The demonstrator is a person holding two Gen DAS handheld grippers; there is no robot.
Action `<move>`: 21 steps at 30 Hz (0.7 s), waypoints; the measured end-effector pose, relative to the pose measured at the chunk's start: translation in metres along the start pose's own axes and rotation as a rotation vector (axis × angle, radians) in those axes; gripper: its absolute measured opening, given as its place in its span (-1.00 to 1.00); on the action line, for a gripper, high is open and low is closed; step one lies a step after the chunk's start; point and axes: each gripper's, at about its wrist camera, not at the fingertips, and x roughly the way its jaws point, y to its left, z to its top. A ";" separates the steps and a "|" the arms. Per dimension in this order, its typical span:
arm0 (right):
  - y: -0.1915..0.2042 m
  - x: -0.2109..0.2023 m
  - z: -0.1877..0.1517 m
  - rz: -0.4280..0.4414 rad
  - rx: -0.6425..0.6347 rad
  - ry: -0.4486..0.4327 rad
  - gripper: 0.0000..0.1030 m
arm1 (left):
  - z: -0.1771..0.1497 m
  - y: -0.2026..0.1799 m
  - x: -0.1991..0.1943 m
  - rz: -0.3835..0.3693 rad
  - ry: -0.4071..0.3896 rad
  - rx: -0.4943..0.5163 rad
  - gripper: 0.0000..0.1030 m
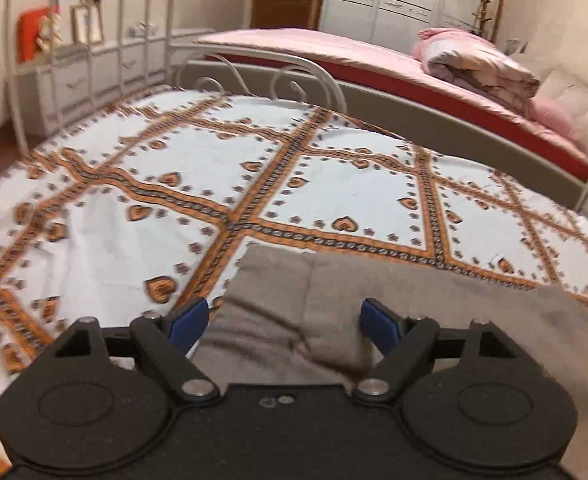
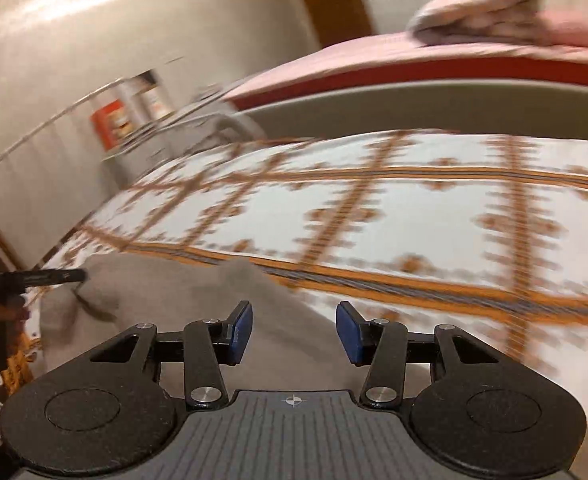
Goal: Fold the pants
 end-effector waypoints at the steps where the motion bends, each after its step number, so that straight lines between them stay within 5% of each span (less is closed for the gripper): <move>1: 0.006 0.013 0.006 0.022 -0.014 0.009 -0.15 | 0.002 0.003 0.006 -0.028 0.011 -0.003 0.45; 6: 0.014 0.076 0.028 0.097 -0.081 0.100 -0.56 | 0.003 0.006 0.032 -0.082 0.080 0.018 0.37; 14: 0.015 0.110 0.032 0.209 -0.134 0.205 -0.56 | 0.001 0.012 0.042 -0.140 0.107 0.011 0.35; 21: 0.009 0.111 0.040 0.141 -0.104 0.161 -0.56 | 0.001 0.010 0.041 -0.132 0.102 0.015 0.35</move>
